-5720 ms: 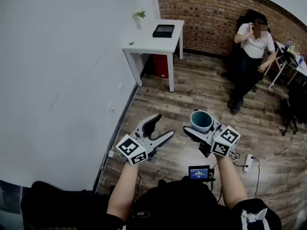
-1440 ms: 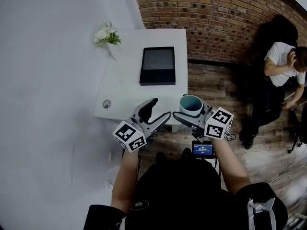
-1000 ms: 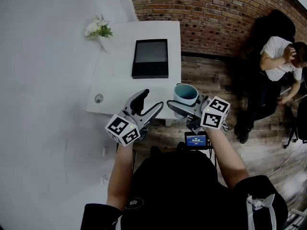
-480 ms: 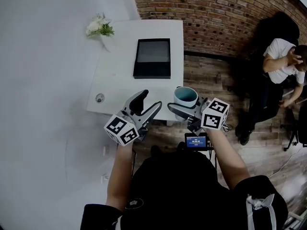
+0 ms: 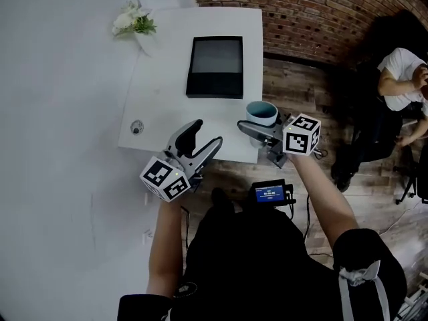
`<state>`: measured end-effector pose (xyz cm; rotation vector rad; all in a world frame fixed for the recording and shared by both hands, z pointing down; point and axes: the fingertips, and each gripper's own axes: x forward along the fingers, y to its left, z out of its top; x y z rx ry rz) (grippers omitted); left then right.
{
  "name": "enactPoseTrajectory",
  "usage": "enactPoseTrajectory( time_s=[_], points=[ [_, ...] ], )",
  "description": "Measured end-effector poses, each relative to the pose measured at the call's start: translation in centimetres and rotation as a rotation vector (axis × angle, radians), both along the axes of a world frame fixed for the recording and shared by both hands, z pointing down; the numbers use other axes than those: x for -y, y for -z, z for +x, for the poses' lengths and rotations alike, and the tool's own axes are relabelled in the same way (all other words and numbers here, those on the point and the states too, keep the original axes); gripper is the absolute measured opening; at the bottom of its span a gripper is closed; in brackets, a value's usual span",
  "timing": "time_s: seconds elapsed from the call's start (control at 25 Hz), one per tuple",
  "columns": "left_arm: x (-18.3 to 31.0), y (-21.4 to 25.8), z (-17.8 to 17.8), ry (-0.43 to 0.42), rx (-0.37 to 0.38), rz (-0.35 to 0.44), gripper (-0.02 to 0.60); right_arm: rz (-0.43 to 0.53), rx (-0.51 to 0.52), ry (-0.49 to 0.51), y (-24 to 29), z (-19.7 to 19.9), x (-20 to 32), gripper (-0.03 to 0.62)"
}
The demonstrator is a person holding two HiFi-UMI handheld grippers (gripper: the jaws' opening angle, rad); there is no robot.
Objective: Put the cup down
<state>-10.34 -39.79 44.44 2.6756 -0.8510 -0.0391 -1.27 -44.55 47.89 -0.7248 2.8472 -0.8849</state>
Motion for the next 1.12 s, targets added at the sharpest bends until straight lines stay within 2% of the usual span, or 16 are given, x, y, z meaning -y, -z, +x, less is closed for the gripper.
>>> enactPoseTrajectory(
  time_s=[0.24,0.48,0.72,1.12],
  points=[
    [1.0,-0.1,0.1,0.019,-0.022,-0.019,0.299,0.017,-0.119,-0.073,-4.1,-0.7,8.6,0.394],
    [2.5,-1.5,-0.2,0.030,0.023,-0.012,0.299,0.077,-0.204,-0.123,-6.7,-3.4,16.5,0.394],
    [2.9,-1.6,-0.5,0.061,0.019,-0.017,0.299,0.061,-0.262,-0.249,-8.3,-4.8,22.1,0.394],
    [2.1,-2.2,-3.7,0.130,0.031,-0.036,0.299,0.159,-0.382,-0.167,-10.1,-8.5,23.7,0.394]
  ],
)
